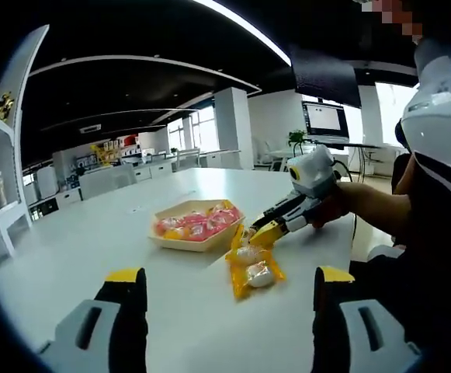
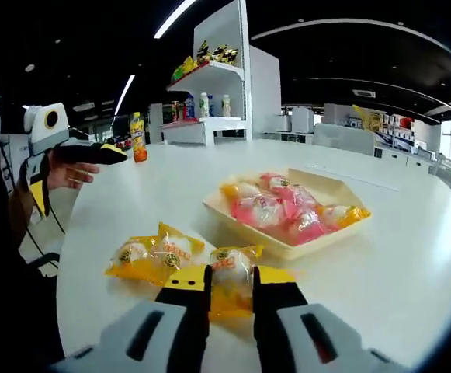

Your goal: Pick up the marshmallows scattered on the table and place them into the bowl on the table

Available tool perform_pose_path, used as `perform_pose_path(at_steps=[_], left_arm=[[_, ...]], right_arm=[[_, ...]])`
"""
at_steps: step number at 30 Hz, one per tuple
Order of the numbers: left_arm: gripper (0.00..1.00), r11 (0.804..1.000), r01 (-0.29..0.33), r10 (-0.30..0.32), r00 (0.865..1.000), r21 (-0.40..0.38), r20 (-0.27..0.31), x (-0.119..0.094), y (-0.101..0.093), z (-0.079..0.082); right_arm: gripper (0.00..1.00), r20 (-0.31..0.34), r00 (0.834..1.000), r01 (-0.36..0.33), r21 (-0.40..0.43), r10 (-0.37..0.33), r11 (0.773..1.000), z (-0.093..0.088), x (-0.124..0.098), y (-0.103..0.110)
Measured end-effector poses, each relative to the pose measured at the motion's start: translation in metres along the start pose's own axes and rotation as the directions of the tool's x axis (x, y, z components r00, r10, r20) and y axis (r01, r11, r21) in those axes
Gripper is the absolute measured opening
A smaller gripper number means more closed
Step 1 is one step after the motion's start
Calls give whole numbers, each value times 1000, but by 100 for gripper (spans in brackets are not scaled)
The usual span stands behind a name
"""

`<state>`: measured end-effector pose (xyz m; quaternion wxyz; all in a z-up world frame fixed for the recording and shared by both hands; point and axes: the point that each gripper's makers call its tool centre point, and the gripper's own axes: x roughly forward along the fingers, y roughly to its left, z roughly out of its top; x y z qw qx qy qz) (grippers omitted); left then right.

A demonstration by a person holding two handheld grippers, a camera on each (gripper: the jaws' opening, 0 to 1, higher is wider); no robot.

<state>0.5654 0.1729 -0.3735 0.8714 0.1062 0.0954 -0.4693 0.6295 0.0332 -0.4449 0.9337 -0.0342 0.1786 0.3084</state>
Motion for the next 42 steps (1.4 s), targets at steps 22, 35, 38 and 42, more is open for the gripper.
perform_pose_path(at_steps=[22, 35, 38, 42], left_arm=[[85, 1000, 0, 0, 1000, 29, 11, -9, -10, 9], [84, 999, 7, -7, 1000, 51, 10, -14, -21, 13], [84, 999, 7, -8, 1000, 53, 14, -14, -23, 15], [84, 998, 15, -16, 1000, 54, 11, -13, -26, 15]], right_arm=[[11, 22, 999, 23, 60, -25, 998, 8, -24, -2], [8, 40, 999, 20, 82, -23, 996, 13, -43, 1], [8, 49, 999, 20, 75, -23, 997, 16, -49, 0], [8, 62, 997, 29, 87, -35, 996, 19, -59, -5]])
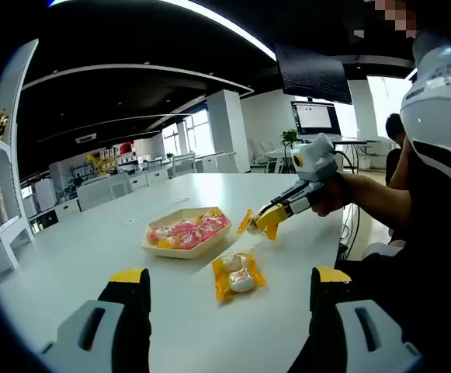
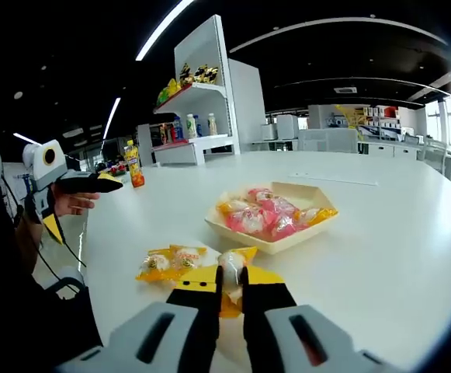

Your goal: Pick up the marshmallows scattered on the table and place them into the bowl on the table

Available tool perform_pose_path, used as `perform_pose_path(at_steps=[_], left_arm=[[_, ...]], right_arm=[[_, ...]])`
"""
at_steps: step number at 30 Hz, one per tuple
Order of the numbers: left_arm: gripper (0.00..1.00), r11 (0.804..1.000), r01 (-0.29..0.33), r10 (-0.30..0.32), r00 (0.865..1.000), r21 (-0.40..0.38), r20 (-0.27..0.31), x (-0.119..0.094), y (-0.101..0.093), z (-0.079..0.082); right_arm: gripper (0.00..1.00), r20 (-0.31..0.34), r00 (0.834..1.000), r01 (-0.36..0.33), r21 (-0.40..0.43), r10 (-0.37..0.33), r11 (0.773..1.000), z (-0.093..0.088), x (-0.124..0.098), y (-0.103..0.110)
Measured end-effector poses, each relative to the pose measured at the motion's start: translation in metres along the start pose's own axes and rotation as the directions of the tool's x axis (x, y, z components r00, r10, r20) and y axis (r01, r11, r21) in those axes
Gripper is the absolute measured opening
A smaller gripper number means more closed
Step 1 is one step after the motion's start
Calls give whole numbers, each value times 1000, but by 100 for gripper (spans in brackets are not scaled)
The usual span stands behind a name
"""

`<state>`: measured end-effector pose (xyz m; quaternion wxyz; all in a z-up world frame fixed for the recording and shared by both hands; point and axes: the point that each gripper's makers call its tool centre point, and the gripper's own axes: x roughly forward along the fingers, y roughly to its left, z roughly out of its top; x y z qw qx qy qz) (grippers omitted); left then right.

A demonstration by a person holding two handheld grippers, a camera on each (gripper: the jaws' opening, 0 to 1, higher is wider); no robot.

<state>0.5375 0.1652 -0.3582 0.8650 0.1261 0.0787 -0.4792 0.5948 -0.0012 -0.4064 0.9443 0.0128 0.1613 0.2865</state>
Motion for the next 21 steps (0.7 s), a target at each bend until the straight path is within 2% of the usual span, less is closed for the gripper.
perform_pose_path(at_steps=[5, 12, 21], left_arm=[[85, 1000, 4, -4, 1000, -4, -2, 2, -2, 0], [85, 1000, 9, -9, 1000, -3, 8, 4, -5, 4], [87, 1000, 13, -13, 1000, -19, -28, 7, -8, -7]], right_arm=[[8, 18, 1000, 22, 31, -23, 999, 5, -16, -8], [8, 48, 997, 66, 21, -67, 998, 13, -43, -17], [8, 108, 988, 107, 39, -111, 993, 28, -72, -21]])
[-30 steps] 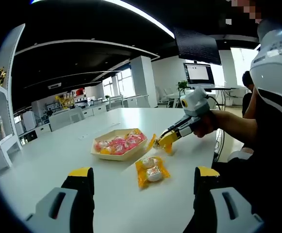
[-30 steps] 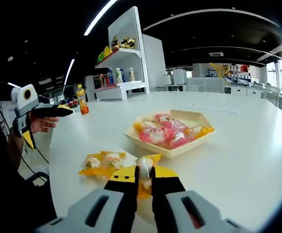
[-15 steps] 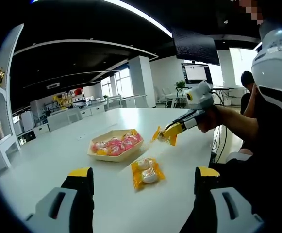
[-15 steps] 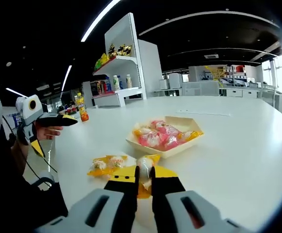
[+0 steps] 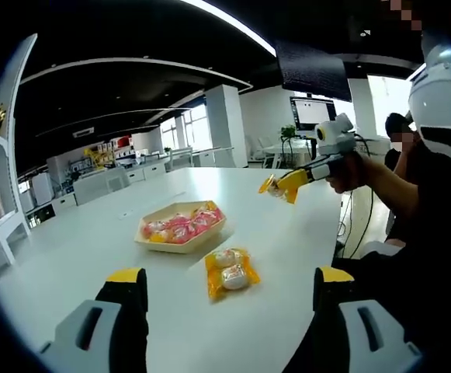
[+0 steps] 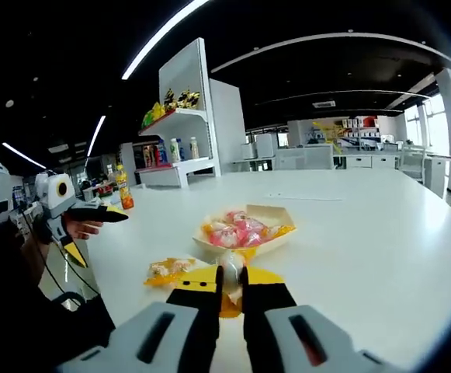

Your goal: Pick up the marshmallows scattered on the table and place them into the bowl on the table

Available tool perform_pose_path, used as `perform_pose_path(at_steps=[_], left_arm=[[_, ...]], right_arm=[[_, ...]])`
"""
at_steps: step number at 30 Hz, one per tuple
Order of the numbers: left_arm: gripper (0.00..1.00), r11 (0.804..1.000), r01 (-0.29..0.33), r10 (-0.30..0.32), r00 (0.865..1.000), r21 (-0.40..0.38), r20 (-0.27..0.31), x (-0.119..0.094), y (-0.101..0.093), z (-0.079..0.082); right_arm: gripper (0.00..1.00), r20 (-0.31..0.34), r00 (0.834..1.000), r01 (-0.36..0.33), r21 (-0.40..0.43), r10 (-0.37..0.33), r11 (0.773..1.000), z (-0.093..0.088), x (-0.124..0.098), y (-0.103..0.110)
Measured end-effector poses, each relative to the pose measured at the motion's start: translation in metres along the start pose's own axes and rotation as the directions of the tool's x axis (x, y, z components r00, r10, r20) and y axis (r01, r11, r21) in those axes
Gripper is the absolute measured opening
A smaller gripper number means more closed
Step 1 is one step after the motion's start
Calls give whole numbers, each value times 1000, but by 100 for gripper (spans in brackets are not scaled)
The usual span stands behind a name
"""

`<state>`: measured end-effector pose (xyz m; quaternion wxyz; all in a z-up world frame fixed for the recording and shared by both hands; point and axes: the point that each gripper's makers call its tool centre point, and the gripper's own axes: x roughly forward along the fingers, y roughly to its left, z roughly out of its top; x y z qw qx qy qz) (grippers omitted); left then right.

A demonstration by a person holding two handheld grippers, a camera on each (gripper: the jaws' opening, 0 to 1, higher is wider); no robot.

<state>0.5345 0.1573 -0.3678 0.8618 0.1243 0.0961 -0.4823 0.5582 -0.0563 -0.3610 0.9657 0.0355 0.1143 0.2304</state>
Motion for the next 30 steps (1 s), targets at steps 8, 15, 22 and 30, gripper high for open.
perform_pose_path(at_steps=[8, 15, 22, 30], left_arm=[[89, 1000, 1, -1, 1000, 0, 15, 2, -3, 5], [89, 1000, 7, -7, 1000, 1, 24, 2, -5, 8], [89, 1000, 0, 0, 1000, 7, 30, 1, -3, 9], [89, 1000, 4, -4, 1000, 7, 24, 3, -3, 7]], right_arm=[[8, 30, 999, 22, -3, -21, 1000, 12, -14, -3], [8, 55, 998, 32, -6, -32, 999, 21, -26, -2], [8, 88, 995, 45, 0, -45, 999, 31, -34, -4], [8, 113, 991, 73, -12, -71, 997, 39, -37, -10]])
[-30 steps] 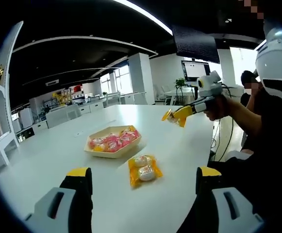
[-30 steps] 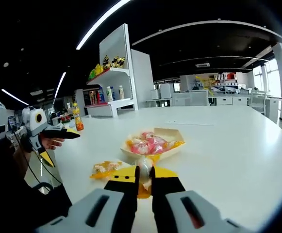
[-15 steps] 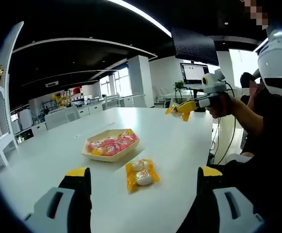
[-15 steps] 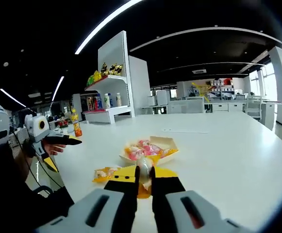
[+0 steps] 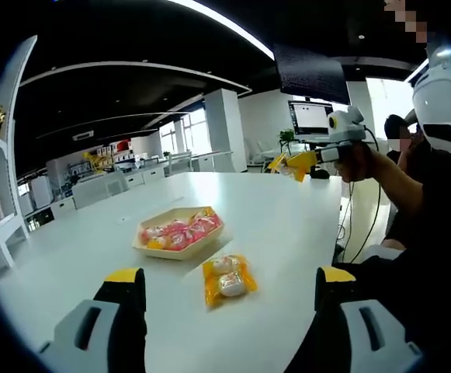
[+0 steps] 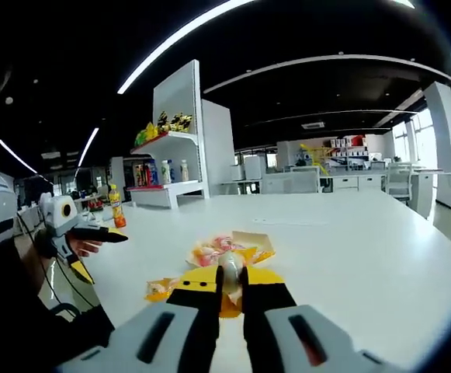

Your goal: Pick up the marshmallows scattered on the table and place them into the bowl on the table

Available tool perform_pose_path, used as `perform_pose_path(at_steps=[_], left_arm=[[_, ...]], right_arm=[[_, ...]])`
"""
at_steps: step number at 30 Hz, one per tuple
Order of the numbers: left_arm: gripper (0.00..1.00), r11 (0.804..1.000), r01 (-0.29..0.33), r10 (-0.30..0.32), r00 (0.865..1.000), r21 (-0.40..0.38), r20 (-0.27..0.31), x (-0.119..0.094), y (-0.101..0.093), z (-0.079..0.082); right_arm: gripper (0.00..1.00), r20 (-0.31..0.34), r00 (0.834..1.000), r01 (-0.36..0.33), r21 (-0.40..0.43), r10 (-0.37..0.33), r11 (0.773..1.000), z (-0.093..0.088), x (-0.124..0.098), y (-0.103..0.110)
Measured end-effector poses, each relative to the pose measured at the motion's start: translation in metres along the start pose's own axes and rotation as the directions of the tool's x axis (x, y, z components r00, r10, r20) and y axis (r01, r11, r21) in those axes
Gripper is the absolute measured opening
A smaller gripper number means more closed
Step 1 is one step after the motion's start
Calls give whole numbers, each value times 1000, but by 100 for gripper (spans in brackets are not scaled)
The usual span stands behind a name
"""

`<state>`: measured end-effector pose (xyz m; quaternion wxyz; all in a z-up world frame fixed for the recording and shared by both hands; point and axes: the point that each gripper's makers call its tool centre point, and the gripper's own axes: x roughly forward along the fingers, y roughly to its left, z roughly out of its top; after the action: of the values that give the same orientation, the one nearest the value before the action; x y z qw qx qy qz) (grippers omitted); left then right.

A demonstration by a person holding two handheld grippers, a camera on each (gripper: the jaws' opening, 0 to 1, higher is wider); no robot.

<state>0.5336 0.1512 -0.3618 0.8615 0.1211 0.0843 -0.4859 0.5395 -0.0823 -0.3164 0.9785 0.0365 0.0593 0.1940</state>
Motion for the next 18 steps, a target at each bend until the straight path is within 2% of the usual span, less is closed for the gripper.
perform_pose_path(at_steps=[14, 18], left_arm=[[89, 1000, 10, -10, 1000, 7, -3, 0, 6, 2], [89, 1000, -10, 10, 1000, 14, 2, 2, 13, 2]], right_arm=[[8, -12, 1000, -7, -28, 7, 1000, 10, 12, 2], [8, -10, 1000, -11, -20, 11, 1000, 12, 20, 1]])
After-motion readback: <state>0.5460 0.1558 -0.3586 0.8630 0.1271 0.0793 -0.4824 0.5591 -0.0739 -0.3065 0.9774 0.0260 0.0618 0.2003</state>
